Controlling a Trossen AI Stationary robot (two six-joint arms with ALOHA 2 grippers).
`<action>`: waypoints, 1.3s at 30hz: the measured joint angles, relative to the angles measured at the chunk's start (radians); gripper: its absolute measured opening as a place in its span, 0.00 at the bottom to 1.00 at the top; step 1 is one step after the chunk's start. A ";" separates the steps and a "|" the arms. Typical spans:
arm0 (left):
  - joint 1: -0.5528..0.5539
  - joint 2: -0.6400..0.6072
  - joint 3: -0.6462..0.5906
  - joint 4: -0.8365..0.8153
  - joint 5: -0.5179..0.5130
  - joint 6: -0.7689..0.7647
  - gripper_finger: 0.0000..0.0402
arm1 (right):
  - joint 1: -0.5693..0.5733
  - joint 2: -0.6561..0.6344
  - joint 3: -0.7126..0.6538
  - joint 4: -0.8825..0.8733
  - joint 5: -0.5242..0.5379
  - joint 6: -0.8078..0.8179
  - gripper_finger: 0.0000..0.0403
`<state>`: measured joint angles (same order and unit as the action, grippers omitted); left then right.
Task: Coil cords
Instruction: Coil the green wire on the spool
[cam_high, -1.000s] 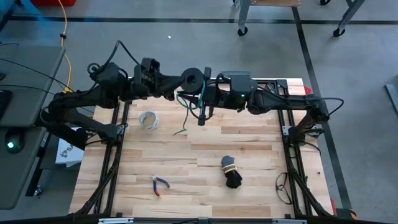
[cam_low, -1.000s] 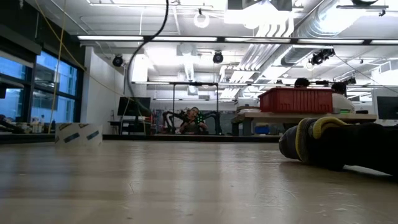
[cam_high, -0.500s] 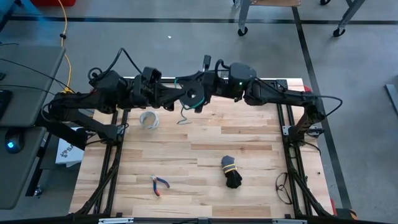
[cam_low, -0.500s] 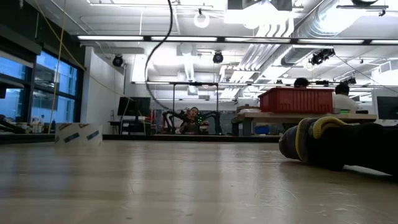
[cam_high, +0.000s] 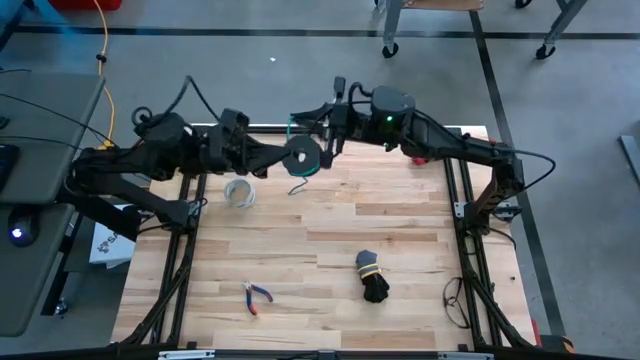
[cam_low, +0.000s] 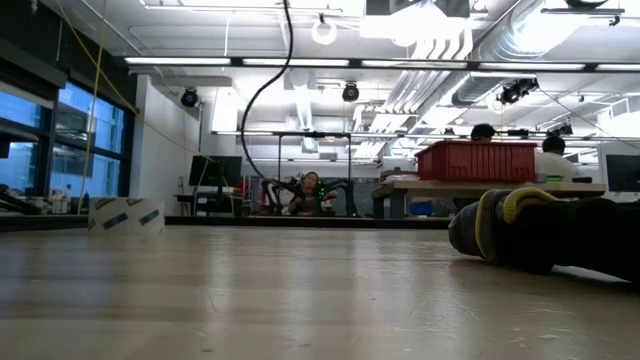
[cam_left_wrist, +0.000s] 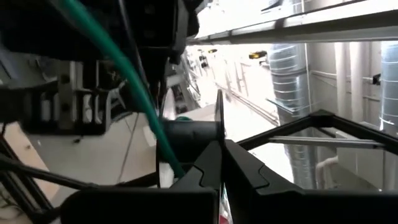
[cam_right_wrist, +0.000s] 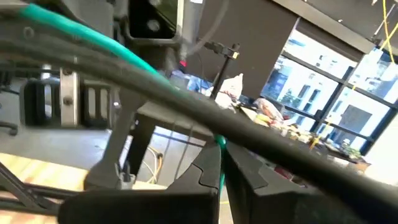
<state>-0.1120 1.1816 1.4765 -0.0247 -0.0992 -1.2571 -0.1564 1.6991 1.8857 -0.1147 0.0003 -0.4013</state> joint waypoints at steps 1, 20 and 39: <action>0.000 -0.007 0.000 0.002 -0.009 0.009 0.00 | -0.006 -0.005 0.001 0.003 0.000 0.000 0.00; 0.056 -0.010 0.000 0.144 -0.095 0.091 0.00 | -0.007 -0.003 0.002 0.032 -0.051 -0.030 0.00; 0.039 0.016 0.000 0.256 -0.092 0.116 0.00 | -0.068 0.005 0.001 0.154 -0.043 -0.017 0.00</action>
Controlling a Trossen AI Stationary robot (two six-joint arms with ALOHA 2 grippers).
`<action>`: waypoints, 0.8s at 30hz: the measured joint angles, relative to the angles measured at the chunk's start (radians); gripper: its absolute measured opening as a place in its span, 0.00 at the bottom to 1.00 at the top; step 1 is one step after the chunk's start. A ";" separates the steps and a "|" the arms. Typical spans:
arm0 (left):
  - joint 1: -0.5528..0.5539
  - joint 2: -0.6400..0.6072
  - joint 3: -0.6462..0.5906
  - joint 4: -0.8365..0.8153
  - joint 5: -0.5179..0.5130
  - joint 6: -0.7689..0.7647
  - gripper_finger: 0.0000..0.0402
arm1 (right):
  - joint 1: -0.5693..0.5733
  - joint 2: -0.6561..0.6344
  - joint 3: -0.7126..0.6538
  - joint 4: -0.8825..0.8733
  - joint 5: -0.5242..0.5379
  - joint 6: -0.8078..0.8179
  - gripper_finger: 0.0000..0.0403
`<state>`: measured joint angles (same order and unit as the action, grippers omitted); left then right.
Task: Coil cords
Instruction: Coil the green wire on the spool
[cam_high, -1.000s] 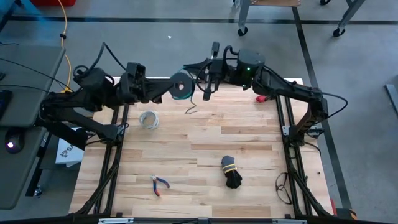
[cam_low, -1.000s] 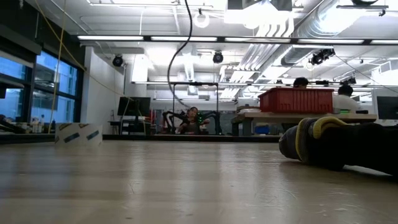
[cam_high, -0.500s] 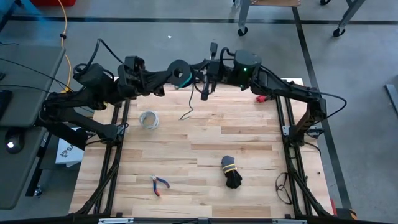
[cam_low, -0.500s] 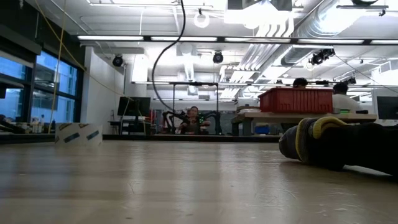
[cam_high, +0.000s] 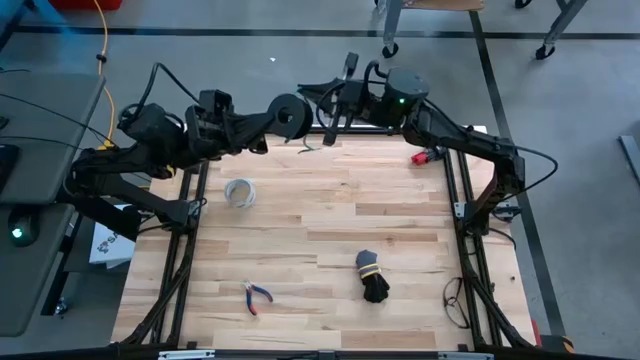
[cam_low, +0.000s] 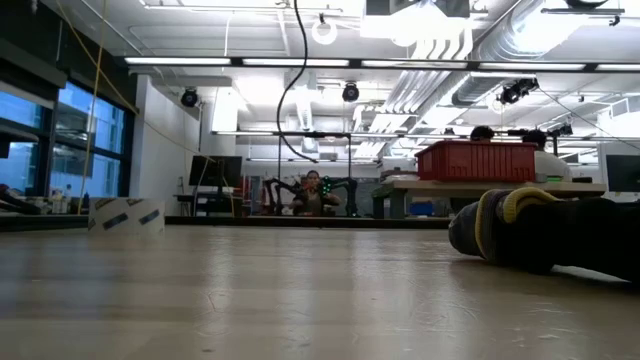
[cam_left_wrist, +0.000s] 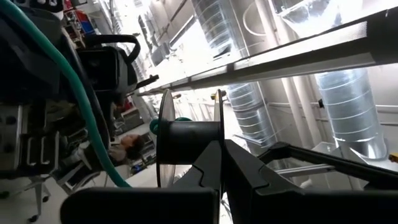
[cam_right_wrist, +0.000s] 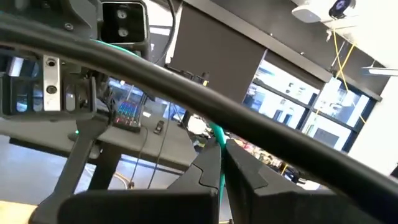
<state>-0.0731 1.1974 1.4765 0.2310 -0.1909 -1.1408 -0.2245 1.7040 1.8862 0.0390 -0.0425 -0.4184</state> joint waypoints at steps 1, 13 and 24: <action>0.000 0.008 0.000 0.005 0.000 -0.007 0.00 | 0.000 0.004 0.000 0.012 0.000 0.012 0.00; 0.000 0.086 0.000 0.032 0.074 -0.079 0.00 | -0.026 0.025 0.000 0.098 -0.033 0.052 0.00; -0.024 0.037 0.000 -0.025 0.072 0.049 0.00 | -0.099 0.022 0.152 -0.083 -0.033 0.018 0.00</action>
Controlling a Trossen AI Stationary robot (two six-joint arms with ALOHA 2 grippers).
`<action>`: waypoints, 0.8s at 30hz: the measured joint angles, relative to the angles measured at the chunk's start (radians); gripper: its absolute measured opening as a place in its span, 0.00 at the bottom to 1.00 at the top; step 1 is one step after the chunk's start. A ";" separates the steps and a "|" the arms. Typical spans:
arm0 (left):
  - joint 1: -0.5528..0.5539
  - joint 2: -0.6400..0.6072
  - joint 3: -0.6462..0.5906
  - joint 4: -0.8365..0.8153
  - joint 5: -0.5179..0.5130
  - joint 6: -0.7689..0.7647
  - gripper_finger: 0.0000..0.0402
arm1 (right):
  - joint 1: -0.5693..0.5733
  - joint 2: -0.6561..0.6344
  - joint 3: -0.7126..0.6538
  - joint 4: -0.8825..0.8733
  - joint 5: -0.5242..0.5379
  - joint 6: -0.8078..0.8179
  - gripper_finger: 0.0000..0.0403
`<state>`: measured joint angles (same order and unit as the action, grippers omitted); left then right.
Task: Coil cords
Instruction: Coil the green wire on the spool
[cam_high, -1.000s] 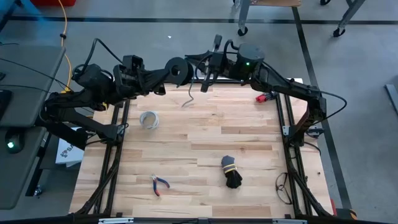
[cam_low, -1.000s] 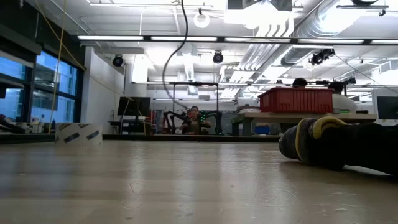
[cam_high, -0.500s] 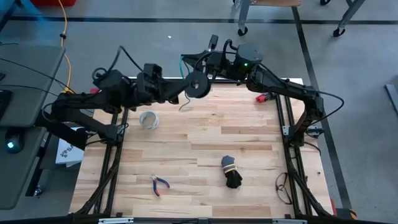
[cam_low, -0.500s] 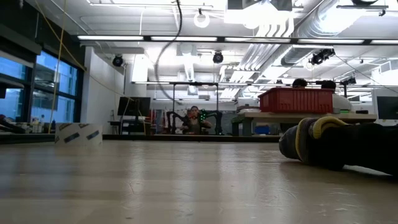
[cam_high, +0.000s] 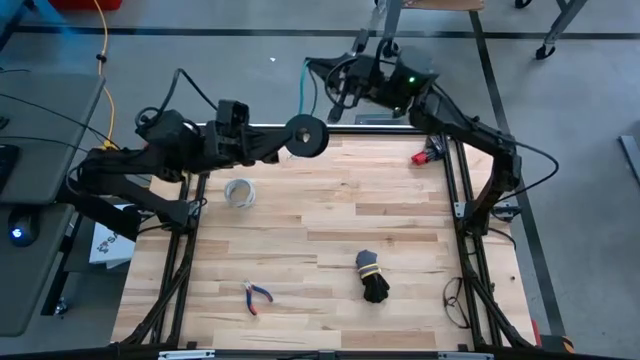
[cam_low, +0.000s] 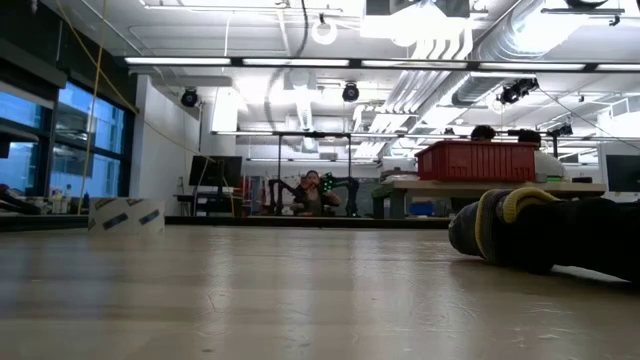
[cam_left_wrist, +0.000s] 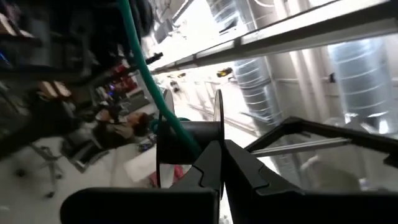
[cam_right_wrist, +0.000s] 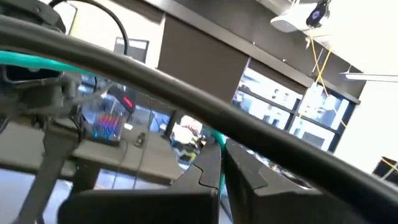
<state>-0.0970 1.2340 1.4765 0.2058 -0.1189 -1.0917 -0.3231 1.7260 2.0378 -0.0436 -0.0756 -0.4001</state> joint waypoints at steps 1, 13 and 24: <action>-0.001 -0.013 0.000 -0.027 -0.009 0.028 0.00 | -0.004 0.000 0.022 -0.035 0.000 -0.009 0.00; 0.063 -0.147 0.000 -0.237 -0.179 0.457 0.00 | -0.010 0.000 0.267 -0.475 0.006 -0.028 0.00; 0.111 -0.141 0.000 -0.237 -0.221 0.932 0.00 | 0.013 0.000 0.305 -0.537 -0.038 0.044 0.00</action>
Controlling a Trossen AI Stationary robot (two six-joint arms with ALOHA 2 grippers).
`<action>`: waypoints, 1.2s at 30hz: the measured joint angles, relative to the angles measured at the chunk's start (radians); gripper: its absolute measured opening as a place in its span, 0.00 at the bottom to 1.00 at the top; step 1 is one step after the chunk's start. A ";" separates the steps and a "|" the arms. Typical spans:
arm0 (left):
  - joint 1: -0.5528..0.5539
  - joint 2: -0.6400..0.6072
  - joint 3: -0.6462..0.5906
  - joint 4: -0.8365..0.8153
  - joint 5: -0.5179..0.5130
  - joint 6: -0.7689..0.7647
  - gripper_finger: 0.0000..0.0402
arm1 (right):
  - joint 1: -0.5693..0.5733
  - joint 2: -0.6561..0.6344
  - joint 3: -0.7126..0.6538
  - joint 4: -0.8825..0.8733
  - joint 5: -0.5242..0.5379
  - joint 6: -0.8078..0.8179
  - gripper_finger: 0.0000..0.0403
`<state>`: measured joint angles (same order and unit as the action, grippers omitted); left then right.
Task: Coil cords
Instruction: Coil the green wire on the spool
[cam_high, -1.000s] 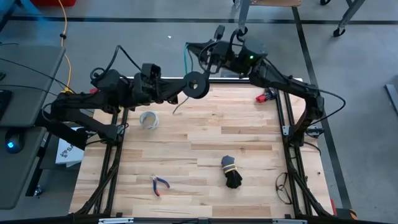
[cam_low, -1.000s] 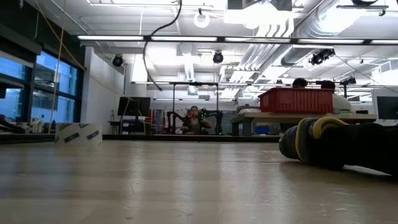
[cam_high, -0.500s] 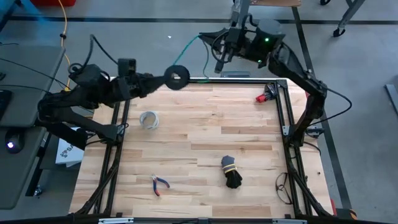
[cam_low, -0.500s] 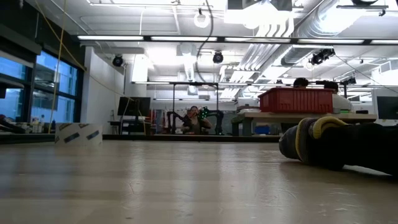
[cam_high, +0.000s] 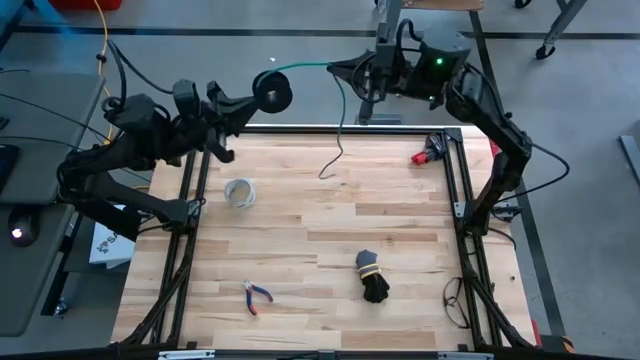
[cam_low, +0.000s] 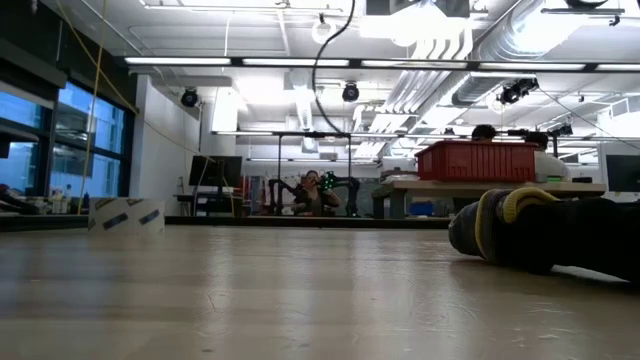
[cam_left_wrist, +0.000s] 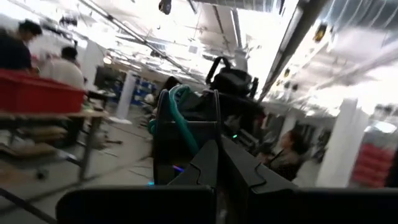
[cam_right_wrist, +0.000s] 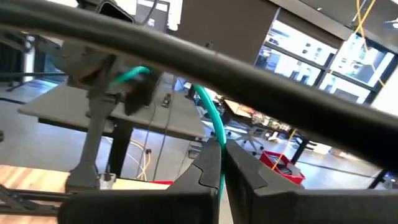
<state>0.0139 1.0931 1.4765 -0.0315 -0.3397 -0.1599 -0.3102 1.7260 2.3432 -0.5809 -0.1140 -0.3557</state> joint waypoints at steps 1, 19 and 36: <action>0.000 0.000 0.000 -0.001 -0.001 0.033 0.00 | 0.003 0.000 0.000 -0.001 0.000 0.004 0.00; 0.000 -0.001 0.000 0.080 -0.061 0.354 0.00 | 0.019 0.000 0.000 -0.126 -0.002 0.040 0.00; 0.000 0.082 0.000 0.352 0.085 0.205 0.00 | 0.066 0.066 -0.002 -0.176 -0.110 0.120 0.06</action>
<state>0.0139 1.1755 1.4765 0.3204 -0.2542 0.0452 -0.2440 1.7917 2.3417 -0.7573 -0.2239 -0.2359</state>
